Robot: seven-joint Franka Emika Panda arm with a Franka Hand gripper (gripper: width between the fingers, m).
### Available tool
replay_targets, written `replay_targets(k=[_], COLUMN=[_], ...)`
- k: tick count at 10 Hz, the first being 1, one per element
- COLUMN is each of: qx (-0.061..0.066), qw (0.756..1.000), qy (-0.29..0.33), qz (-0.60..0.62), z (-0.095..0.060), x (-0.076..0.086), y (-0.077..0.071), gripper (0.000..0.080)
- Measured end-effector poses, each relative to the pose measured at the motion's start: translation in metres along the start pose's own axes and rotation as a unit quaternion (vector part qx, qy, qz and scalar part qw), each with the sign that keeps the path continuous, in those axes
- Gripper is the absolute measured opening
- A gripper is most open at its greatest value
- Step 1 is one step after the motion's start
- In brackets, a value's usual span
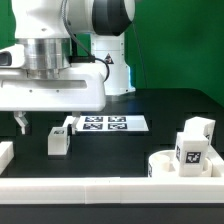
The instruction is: Assemble stool
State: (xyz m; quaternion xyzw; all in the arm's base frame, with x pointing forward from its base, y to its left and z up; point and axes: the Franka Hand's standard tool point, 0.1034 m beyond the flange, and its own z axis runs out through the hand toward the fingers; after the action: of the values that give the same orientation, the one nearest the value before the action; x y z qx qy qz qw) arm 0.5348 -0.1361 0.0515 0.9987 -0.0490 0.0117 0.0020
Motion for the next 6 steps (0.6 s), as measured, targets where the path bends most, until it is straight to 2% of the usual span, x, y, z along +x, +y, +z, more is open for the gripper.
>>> replay_targets(k=[2, 4, 5, 6], qx=[0.026, 0.039, 0.051, 0.057], qw=[0.996, 0.990, 0.982, 0.976], qy=[-0.081, -0.138, -0.184, -0.212], qz=[0.002, 0.001, 0.001, 0.000], z=[0.0018, 0.0073, 0.0071, 0.0086], x=[-0.0081, -0.0071, -0.0129, -0.0132], y=[-0.0096, -0.0089, -0.0114, -0.0130], gripper=[0.0648, 0.0648, 0.0648, 0.0648])
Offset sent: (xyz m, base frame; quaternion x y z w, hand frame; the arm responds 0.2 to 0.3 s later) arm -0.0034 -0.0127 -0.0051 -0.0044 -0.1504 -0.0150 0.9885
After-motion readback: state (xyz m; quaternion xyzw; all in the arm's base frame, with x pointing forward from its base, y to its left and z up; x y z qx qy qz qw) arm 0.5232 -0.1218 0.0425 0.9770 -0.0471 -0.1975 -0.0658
